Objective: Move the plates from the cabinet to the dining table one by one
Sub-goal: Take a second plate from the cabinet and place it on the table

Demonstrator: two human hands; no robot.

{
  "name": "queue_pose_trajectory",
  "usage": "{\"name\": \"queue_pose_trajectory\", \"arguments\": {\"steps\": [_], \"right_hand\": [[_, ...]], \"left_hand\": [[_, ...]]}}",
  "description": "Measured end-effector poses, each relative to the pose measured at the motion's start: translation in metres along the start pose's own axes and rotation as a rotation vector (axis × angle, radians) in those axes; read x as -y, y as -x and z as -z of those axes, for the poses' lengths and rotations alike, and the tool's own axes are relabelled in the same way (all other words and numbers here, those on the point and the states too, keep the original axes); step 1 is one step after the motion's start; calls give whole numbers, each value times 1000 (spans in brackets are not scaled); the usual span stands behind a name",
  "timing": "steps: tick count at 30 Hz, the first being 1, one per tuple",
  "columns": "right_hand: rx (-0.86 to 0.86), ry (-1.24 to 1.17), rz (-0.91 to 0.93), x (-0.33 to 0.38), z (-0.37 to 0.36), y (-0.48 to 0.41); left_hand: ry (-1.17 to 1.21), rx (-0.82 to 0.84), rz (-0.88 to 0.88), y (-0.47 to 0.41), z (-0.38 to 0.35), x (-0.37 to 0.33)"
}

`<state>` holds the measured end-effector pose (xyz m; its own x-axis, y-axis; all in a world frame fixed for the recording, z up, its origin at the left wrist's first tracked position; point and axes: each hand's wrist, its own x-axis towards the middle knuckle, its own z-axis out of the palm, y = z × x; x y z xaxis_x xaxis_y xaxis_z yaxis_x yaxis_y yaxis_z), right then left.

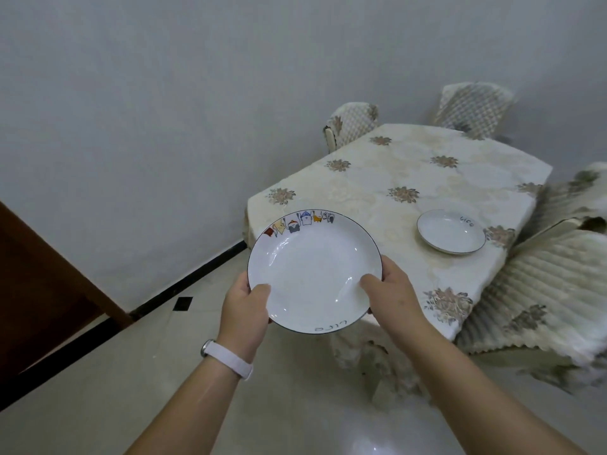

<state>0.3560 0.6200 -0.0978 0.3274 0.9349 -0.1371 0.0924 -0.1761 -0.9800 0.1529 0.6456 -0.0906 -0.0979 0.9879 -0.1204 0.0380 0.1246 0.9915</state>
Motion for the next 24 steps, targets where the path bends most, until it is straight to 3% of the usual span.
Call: {"name": "queue_pose_trajectory", "arguments": {"steps": [7, 24], "right_hand": [[-76, 19, -26, -2, -36, -62], [-425, 44, -1, 56, -162, -208]], "left_hand": [[4, 61, -4, -85, 4, 13], [16, 419, -161, -347, 27, -16]]}}
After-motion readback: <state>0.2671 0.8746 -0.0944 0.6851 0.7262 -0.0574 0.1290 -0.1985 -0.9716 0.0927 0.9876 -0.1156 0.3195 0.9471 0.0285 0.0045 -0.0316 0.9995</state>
